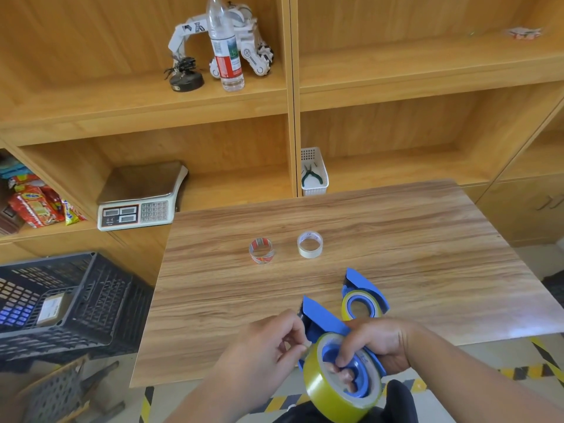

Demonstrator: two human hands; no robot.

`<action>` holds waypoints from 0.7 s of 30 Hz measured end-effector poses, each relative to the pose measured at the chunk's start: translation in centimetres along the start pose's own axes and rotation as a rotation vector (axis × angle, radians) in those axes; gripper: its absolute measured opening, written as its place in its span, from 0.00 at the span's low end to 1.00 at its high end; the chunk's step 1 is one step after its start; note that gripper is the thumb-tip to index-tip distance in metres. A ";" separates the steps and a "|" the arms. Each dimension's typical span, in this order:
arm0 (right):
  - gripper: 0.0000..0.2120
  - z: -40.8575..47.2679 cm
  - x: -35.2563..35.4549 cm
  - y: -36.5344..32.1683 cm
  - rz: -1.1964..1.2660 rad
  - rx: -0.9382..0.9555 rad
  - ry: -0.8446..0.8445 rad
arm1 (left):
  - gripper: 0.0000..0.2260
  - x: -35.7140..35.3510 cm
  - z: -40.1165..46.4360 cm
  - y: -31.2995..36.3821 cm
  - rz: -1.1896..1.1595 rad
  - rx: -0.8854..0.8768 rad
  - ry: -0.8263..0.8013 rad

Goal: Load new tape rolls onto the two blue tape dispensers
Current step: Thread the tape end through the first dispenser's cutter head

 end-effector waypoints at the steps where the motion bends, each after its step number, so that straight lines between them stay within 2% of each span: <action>1: 0.08 0.0 -0.1 0.0 0.009 -0.017 -0.001 | 0.11 0.0 0.1 0.4 0.027 -0.015 -0.029; 8: 0.07 0.6 -0.2 1.3 0.026 -0.137 -0.039 | 0.04 0.7 2.3 3.6 0.214 -0.140 -0.209; 11: 0.23 0.8 0.4 2.0 -0.005 -0.154 -0.020 | 0.09 0.9 3.2 4.4 0.237 -0.177 -0.265; 12: 0.25 0.8 0.4 2.1 -0.010 -0.149 -0.019 | 0.12 0.9 3.6 4.5 0.238 -0.180 -0.279; 15: 0.17 0.9 0.0 1.7 -0.009 -0.106 -0.036 | 0.19 1.4 4.5 4.9 0.205 -0.198 -0.259; 19: 0.18 0.7 0.1 1.4 0.094 -0.009 -0.049 | 0.20 2.2 5.0 5.3 0.150 -0.215 -0.177; 21: 0.14 0.3 0.3 1.1 0.137 0.034 -0.039 | 0.21 2.8 5.0 5.0 0.129 -0.211 -0.115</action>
Point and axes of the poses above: each hand's wrist, its own z-axis towards the middle knuckle, its own x-axis out of the back of the hand, y = z × x, the point moved 7 cm from there along z, towards the middle knuckle, and after that the axes turned 7 degrees about -z, right-handed, at the moved point
